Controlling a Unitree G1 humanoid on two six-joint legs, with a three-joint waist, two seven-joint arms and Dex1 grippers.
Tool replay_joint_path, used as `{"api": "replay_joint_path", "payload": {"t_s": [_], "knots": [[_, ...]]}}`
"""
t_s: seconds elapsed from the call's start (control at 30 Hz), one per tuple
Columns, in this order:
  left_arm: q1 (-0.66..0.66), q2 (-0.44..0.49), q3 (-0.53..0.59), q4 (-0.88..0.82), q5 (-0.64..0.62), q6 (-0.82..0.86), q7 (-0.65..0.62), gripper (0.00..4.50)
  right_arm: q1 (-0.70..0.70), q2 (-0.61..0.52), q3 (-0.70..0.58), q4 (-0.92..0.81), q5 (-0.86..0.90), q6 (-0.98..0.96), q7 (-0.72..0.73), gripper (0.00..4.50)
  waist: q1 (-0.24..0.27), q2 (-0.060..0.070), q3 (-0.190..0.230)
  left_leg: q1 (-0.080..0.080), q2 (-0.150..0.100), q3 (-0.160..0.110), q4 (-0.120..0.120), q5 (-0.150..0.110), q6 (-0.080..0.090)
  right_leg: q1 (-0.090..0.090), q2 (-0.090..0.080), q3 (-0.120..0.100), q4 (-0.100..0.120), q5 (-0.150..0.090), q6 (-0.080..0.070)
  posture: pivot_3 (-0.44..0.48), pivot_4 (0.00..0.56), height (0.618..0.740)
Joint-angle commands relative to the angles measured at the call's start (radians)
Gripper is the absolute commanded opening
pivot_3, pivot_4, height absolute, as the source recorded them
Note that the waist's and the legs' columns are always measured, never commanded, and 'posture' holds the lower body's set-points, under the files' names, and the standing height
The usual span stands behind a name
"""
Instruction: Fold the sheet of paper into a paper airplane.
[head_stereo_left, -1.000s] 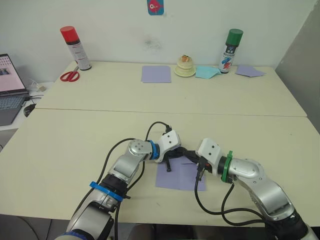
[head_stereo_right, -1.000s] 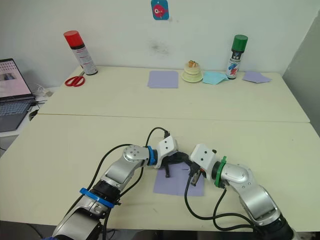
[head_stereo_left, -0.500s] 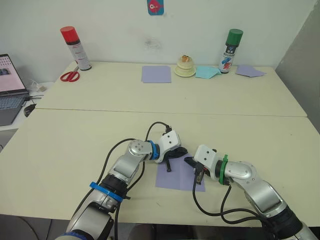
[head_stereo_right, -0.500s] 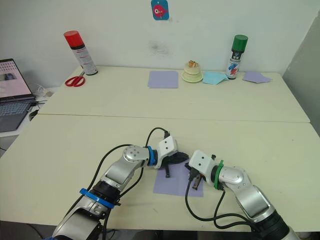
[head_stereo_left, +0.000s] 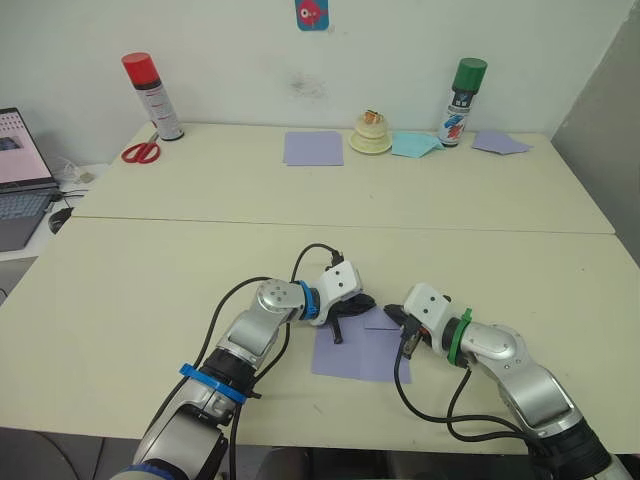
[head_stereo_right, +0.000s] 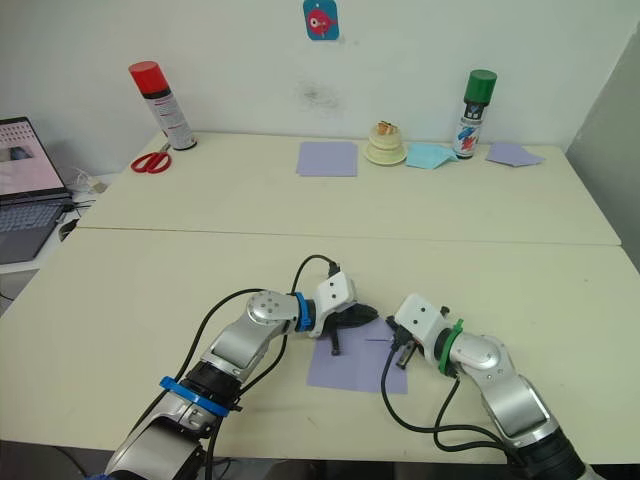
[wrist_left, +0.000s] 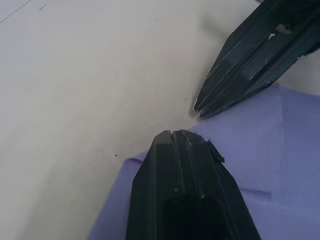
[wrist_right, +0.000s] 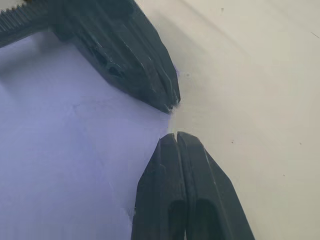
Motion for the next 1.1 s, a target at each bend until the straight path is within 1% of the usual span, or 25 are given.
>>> {"api": "replay_joint_path", "payload": {"t_s": [0.03, 0.23, 0.33, 0.53, 0.93, 1.1], "knots": [[0.027, 0.012, -0.033, 0.053, 0.041, 0.024, -0.001, 0.0, 0.037, -0.027, 0.009, -0.015, -0.019, -0.005, 0.013, 0.02, 0.001, 0.0, 0.0, 0.0, 0.0, 0.0, 0.0, 0.0, 0.0, 0.0, 0.0, 0.0, 0.0, 0.0, 0.0, 0.0, 0.15, 0.74], [0.027, 0.014, -0.034, 0.051, 0.04, 0.027, -0.005, 0.0, 0.043, 0.016, -0.043, -0.04, -0.034, -0.12, -0.069, 0.02, 0.001, 0.0, 0.0, 0.0, 0.0, 0.0, 0.0, 0.0, 0.0, 0.0, 0.0, 0.0, 0.0, 0.0, 0.001, 0.0, 0.15, 0.74], [0.027, 0.012, -0.037, 0.051, 0.041, 0.026, -0.007, 0.0, 0.039, 0.047, -0.069, -0.054, 0.006, -0.143, -0.069, 0.02, 0.001, 0.0, 0.0, 0.0, 0.0, 0.0, 0.0, 0.0, 0.0, 0.0, 0.0, 0.0, 0.0, -0.001, 0.001, 0.0, 0.15, 0.74], [0.024, 0.006, -0.04, 0.053, 0.041, 0.026, -0.008, 0.0, 0.045, 0.036, -0.034, -0.059, 0.008, -0.1, -0.005, 0.02, 0.001, 0.0, 0.0, 0.0, 0.0, 0.0, 0.0, 0.0, 0.0, 0.0, 0.0, 0.0, 0.0, 0.0, 0.0, 0.0, 0.15, 0.74], [0.025, 0.007, -0.041, 0.048, 0.041, 0.027, -0.011, 0.0, 0.057, 0.0, 0.008, -0.029, -0.044, -0.036, 0.017, 0.02, 0.001, 0.0, 0.0, 0.0, 0.0, 0.0, 0.0, 0.0, 0.0, 0.0, 0.0, 0.0, 0.0, 0.0, 0.001, 0.0, 0.15, 0.74], [0.023, 0.006, -0.043, 0.053, 0.042, 0.025, -0.011, 0.0, 0.085, -0.019, 0.006, -0.044, -0.032, 0.013, 0.026, 0.02, 0.002, 0.0, 0.0, 0.0, 0.0, 0.0, 0.0, 0.0, 0.0, 0.0, 0.0, 0.0, 0.0, 0.0, 0.001, 0.0, 0.15, 0.74]]}}
